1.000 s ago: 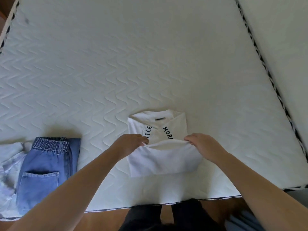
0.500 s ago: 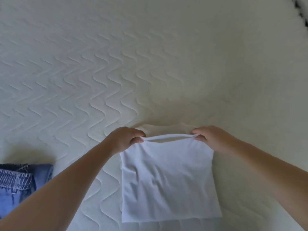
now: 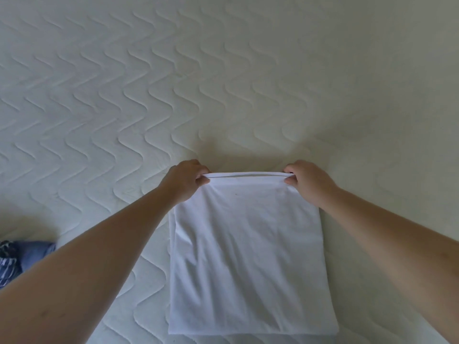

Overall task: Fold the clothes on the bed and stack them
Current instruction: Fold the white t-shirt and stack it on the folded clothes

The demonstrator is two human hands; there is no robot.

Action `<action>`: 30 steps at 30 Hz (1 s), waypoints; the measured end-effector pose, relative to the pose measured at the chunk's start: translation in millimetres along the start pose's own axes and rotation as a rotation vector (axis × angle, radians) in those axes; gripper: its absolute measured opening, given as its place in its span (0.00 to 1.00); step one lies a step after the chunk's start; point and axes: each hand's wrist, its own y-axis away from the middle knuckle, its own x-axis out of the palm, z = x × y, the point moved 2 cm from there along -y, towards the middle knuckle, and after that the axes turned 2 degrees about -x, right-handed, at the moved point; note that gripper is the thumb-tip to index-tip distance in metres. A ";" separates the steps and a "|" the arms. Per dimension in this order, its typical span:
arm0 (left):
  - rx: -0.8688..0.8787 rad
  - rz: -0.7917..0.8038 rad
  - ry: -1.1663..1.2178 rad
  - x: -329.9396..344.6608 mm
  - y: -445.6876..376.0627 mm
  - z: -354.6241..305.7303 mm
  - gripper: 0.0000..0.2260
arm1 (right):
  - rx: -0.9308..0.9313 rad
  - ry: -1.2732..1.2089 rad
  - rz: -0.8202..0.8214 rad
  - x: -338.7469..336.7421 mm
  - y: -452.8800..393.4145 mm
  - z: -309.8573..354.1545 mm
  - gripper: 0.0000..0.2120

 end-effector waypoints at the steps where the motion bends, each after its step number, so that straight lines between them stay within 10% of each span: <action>1: -0.015 0.019 -0.002 0.9 -2.3 -1.4 0.09 | 0.015 -0.010 0.015 1.0 -1.7 -0.1 0.09; 20: -0.142 0.229 0.040 -4.1 -10.6 4.8 0.21 | 0.055 0.066 0.114 8.3 -14.5 -4.9 0.20; 30: 0.004 0.325 -0.056 -42.6 12.5 -17.7 0.07 | -0.023 -0.008 0.152 -33.6 19.7 -1.0 0.13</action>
